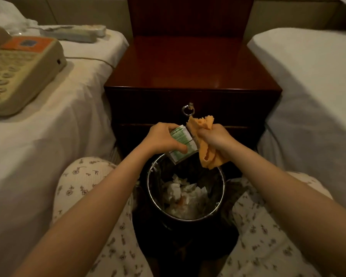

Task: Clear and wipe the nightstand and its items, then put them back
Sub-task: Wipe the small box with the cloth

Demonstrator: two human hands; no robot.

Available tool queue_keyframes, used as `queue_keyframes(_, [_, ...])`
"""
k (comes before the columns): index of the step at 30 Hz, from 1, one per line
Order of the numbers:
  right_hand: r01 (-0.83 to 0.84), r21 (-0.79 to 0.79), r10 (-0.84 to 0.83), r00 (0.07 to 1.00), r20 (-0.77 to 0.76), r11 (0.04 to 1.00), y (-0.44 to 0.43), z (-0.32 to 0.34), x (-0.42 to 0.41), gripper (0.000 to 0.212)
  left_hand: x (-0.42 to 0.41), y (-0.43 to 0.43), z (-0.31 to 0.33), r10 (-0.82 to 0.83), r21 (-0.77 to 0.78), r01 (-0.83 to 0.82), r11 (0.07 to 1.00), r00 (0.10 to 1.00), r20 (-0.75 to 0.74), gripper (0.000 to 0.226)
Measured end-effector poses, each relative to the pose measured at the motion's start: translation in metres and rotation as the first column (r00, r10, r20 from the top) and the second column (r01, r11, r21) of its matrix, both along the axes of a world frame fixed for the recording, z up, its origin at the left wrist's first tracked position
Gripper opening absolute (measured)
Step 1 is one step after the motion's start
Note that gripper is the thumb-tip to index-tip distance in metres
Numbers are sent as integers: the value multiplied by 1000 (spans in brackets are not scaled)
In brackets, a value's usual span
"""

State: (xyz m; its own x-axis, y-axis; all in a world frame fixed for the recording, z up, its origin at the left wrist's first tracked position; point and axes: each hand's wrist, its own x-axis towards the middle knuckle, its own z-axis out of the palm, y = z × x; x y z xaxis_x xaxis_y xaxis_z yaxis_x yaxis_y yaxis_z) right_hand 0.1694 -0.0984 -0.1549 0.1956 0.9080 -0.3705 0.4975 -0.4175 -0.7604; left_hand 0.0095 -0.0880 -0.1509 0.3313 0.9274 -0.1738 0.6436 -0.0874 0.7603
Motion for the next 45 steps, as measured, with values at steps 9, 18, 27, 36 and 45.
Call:
queue_keyframes(9, [81, 60, -64, 966, -250, 995, -4, 9, 3, 34, 8, -5, -11, 15, 81, -5, 997, 992, -126, 63])
queue_keyframes(18, [114, 18, -103, 943, -316, 993, -6, 3, -6, 33, 3, -4, -9, 126, 81, -114, 990, 978, -166, 35])
queue_keyframes(27, [288, -106, -303, 828, -471, 952, -11, -8, -7, 48, 6, -1, -12, 313, -82, -310, 947, 949, 28, 41])
queue_keyframes(36, [294, -84, -300, 851, -431, 952, -5, -7, -5, 49, 7, -10, -3, -13, -300, 65, 952, 985, 173, 107])
queue_keyframes(45, [70, 137, -25, 952, -305, 988, -14, -7, -16, 35, 11, -9, -14, 23, -171, -11, 985, 997, 67, 80])
